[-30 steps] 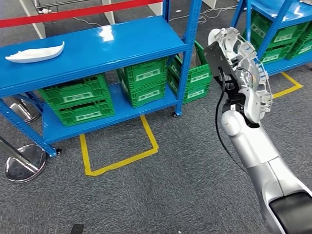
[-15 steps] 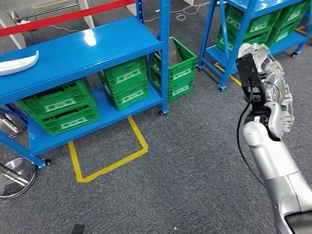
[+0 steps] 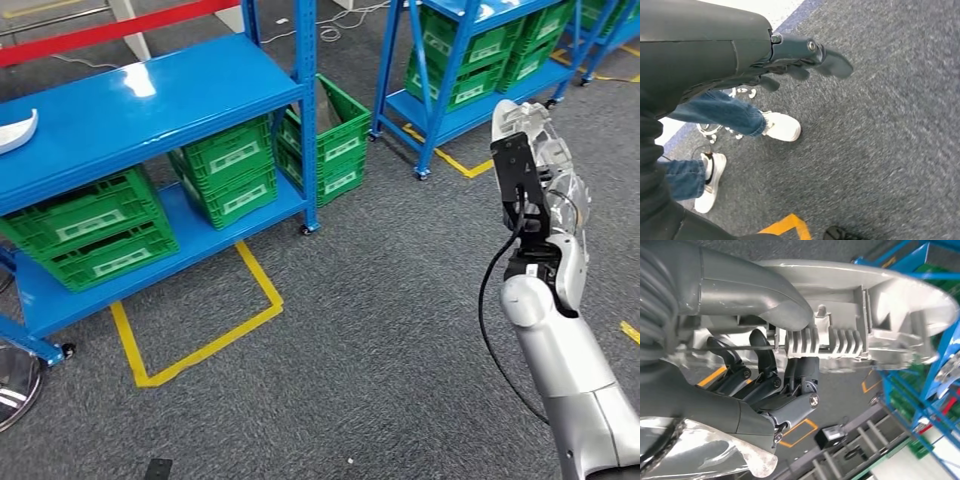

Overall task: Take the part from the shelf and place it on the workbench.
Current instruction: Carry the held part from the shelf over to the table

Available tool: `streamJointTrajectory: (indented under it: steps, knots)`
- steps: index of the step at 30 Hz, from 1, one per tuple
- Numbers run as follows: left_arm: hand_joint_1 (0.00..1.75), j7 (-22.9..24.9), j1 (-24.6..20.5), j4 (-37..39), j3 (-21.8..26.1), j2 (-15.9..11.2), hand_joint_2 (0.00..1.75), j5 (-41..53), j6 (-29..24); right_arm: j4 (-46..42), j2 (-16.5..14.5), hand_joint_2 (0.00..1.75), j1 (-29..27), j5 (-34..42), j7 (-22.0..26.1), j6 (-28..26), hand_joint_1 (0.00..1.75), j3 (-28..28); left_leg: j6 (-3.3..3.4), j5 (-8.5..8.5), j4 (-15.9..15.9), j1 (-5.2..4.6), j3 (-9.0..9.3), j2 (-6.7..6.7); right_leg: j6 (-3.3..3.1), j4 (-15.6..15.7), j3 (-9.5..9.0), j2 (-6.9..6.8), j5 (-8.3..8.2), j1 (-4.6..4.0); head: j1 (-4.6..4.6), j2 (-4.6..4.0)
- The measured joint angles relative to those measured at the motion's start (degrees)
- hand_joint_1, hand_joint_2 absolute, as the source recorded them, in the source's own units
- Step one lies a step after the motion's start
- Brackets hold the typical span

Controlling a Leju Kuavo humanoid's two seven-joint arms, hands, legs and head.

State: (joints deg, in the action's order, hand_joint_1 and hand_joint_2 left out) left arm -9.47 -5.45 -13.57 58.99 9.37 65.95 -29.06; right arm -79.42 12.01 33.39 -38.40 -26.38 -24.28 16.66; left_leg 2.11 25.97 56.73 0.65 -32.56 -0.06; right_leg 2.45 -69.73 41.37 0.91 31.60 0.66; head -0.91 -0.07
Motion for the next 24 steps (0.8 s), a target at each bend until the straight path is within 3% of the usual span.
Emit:
streamJointTrajectory:
  steps: [1,2,3,5,7,8,11,13,15,16,17,18,19,21,23,24]
  knots:
    - [0.0,0.11,0.07,0.0,0.0,0.05,1.75,0.04,0.04,-0.16,0.02,1.75,-0.45,0.01,0.0,-0.08,1.75,-0.08,0.0,0.01,0.02,0.0,-0.01,0.5,0.25,-2.84,1.26,-0.26,0.83,0.1,0.0,0.0]
    - [0.0,0.16,0.13,0.0,0.0,0.1,1.75,0.05,0.04,-0.31,0.03,1.75,-0.82,0.02,0.0,-0.15,1.75,-0.19,-0.04,0.04,0.03,0.0,0.0,0.99,0.44,-3.65,1.58,-0.42,0.63,0.23,-0.01,0.0]
    - [0.0,0.17,0.15,0.0,0.0,0.13,1.75,0.07,0.05,-0.48,0.05,1.75,-1.07,0.04,0.0,-0.2,1.75,-0.32,-0.13,0.1,0.08,0.02,0.03,1.48,0.6,-2.08,0.7,-0.67,-0.6,0.37,-0.02,0.0]
    - [0.0,0.19,0.11,0.0,0.0,0.14,1.75,0.08,0.06,-0.92,0.06,1.75,-1.25,0.11,0.0,-0.23,1.75,-0.57,-0.57,0.37,0.34,-0.04,0.08,2.32,0.84,5.71,-3.5,-2.46,-3.88,0.49,-0.03,0.0]
    - [0.0,0.19,0.07,0.01,0.0,0.1,1.75,0.08,0.06,-1.27,0.06,1.75,-1.42,0.16,0.0,-0.29,1.75,-0.69,-1.21,0.7,0.91,-0.41,-0.06,2.94,0.33,11.13,-6.6,-3.98,-5.23,0.34,-0.03,0.0]
    - [0.0,0.19,0.08,0.02,0.0,0.06,1.75,0.09,0.05,-1.36,0.09,1.75,-1.57,0.16,0.0,-0.37,1.75,-0.78,-1.45,0.79,1.11,-0.61,-0.12,3.22,-0.1,11.65,-6.91,-4.15,-5.01,0.2,-0.02,0.0]
    - [0.0,0.31,0.11,0.02,0.02,0.05,1.75,0.17,0.05,-1.88,0.21,1.75,-2.19,0.17,0.0,-0.69,1.75,-1.09,-1.99,1.51,1.72,-0.58,-0.23,3.73,-1.34,11.46,-6.65,-2.65,-5.28,0.24,0.05,0.0]
    - [0.0,0.36,0.11,0.02,0.02,0.05,1.75,0.26,0.05,-2.5,0.21,1.75,-2.58,0.17,0.0,-0.78,1.75,-1.09,-2.42,4.26,5.46,-0.38,-1.6,2.38,-2.01,11.51,-6.59,-1.78,-5.45,0.34,0.15,0.0]
    - [0.0,0.36,0.16,0.02,0.02,0.07,1.75,0.33,0.05,-2.96,0.21,1.75,-3.04,0.16,0.0,-0.81,1.75,-1.04,-2.5,8.2,13.38,-0.31,-4.79,0.94,-2.34,11.5,-6.57,-0.86,-5.5,0.22,0.22,0.0]
    - [0.0,0.37,0.2,0.02,0.02,0.08,1.75,0.36,0.05,-3.08,0.21,1.75,-3.28,0.15,0.0,-0.81,1.75,-1.03,-2.41,9.35,16.77,-0.32,-6.25,0.69,-2.4,11.5,-6.57,-0.34,-5.53,0.1,0.22,0.0]
    - [0.0,0.38,0.24,0.02,0.02,0.1,1.75,0.4,0.06,-3.15,0.21,1.75,-3.49,0.15,0.0,-0.81,1.75,-1.02,-2.23,9.42,18.45,-0.35,-7.01,0.58,-2.46,11.49,-6.58,0.23,-5.54,-0.05,0.22,0.0]
    - [0.0,0.39,0.25,0.02,0.02,0.12,1.75,0.46,0.07,-3.21,0.21,1.75,-3.64,0.15,0.0,-0.81,1.75,-1.02,-1.91,8.23,17.64,-0.41,-6.72,0.45,-2.5,11.49,-6.6,0.83,-5.57,-0.23,0.21,0.0]
    - [0.0,0.4,0.25,0.02,0.02,0.13,1.75,0.53,0.07,-3.35,0.21,1.75,-3.72,0.16,0.0,-0.81,1.75,-1.03,-1.45,6.17,14.76,-0.5,-5.52,0.09,-2.52,11.48,-6.64,1.42,-5.6,-0.39,0.21,0.0]
    - [0.0,0.39,0.24,0.02,0.02,-0.01,1.75,0.66,0.06,-3.73,0.21,1.75,-3.71,0.14,0.0,-0.77,1.75,-1.01,-0.16,2.18,7.11,-0.69,-2.29,-1.96,-2.48,11.47,-6.58,2.49,-5.7,-0.53,0.11,0.0]
    - [0.0,0.34,0.21,0.04,0.02,-0.11,1.75,0.72,0.04,-3.96,0.21,1.75,-3.57,0.02,0.0,-0.61,1.75,-0.98,0.67,0.89,3.11,-0.88,-0.69,-3.59,-2.11,11.41,-6.18,3.33,-5.94,-0.3,0.16,0.0]
    - [0.0,0.31,0.15,0.05,0.02,-0.13,1.75,0.73,0.05,-4.02,0.24,1.75,-3.49,-0.08,0.0,-0.51,1.75,-0.98,0.78,1.02,2.7,-0.95,-0.57,-3.58,-1.77,11.42,-5.88,3.74,-6.15,-0.21,0.24,0.0]
